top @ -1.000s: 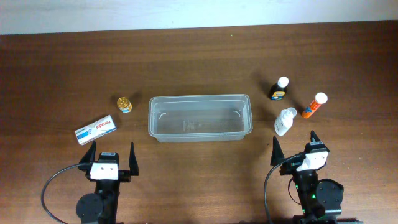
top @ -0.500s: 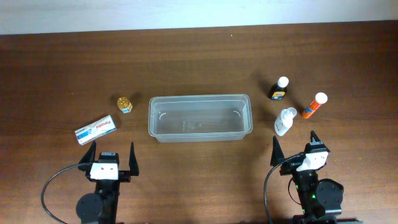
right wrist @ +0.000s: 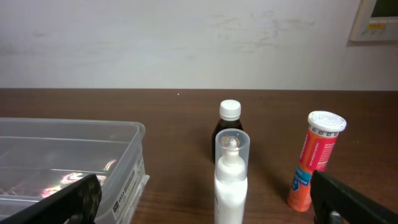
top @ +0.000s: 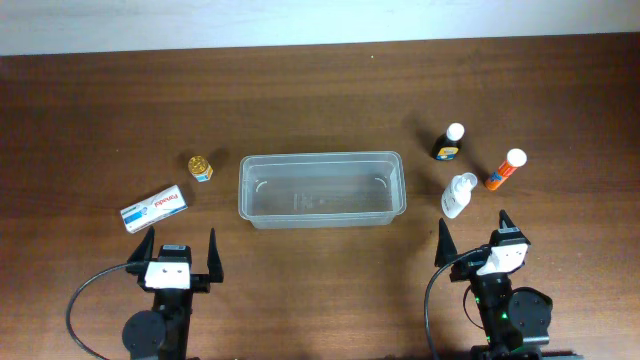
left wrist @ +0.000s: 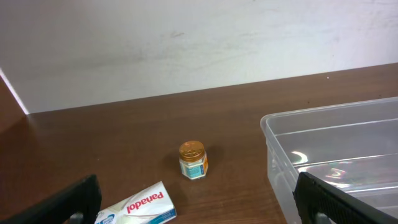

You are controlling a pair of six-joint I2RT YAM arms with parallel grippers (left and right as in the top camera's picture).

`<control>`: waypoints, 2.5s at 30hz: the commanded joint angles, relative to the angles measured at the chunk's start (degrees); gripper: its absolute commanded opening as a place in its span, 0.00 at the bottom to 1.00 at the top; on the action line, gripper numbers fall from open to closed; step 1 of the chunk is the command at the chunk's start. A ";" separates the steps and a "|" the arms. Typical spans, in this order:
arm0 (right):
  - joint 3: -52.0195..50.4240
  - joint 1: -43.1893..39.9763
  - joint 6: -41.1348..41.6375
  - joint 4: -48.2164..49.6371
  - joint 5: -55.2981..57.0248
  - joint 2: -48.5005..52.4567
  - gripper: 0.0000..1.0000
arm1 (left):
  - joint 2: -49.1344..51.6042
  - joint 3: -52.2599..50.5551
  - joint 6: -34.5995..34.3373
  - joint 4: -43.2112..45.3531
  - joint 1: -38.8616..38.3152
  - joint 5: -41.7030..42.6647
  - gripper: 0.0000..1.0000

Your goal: Pack container

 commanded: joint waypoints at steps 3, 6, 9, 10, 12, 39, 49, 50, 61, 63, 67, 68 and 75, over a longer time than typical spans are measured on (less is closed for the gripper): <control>-0.48 -0.39 -0.02 -0.07 0.94 -0.63 0.98 | -0.50 -0.26 0.74 -0.24 -0.07 -0.02 0.99; -0.48 -0.39 -0.02 -0.07 0.94 -0.63 0.98 | -0.50 -0.26 0.74 -0.24 -0.07 0.00 0.99; -0.48 -0.39 -0.02 -0.04 0.94 -0.63 0.98 | -0.50 -0.26 0.74 -0.24 -0.07 0.00 0.99; -0.48 -0.39 -0.02 -0.07 0.94 -0.63 0.98 | -0.50 -0.26 0.74 -0.24 -0.07 0.00 0.99; -0.48 -0.39 -0.02 -0.07 0.94 -0.63 0.98 | -0.50 -0.26 0.74 -0.24 -0.07 -0.02 0.99; -0.48 -0.39 0.00 -0.07 0.92 -0.63 0.98 | -0.50 -0.26 0.74 -0.24 -0.07 0.00 0.99; -0.48 -0.39 0.00 -0.04 0.94 -0.63 0.98 | -0.50 -0.26 0.74 -0.24 -0.07 0.00 0.99; -0.48 -0.39 0.00 -0.04 0.90 -0.63 0.98 | -0.50 -0.26 0.74 -0.24 -0.07 0.00 0.99; -0.44 -0.33 5.07 1.79 0.33 -0.63 0.98 | -0.50 -0.26 0.74 -0.24 -0.07 -0.02 0.99; 0.24 -0.35 5.25 1.95 -0.74 -0.63 0.98 | -0.50 -0.26 0.74 -0.24 -0.07 -0.02 0.99; 3.10 -0.35 5.22 1.36 -1.90 -0.63 0.98 | -0.50 -0.26 0.74 -0.24 -0.07 -0.02 0.99; 4.09 -0.35 5.20 0.59 -1.90 -0.63 0.99 | -0.50 -0.26 0.74 -0.24 -0.07 -0.02 0.99; 12.11 -0.35 5.01 -7.37 -1.86 -0.09 0.98 | -0.50 -0.26 0.74 -0.24 -0.07 -0.02 0.99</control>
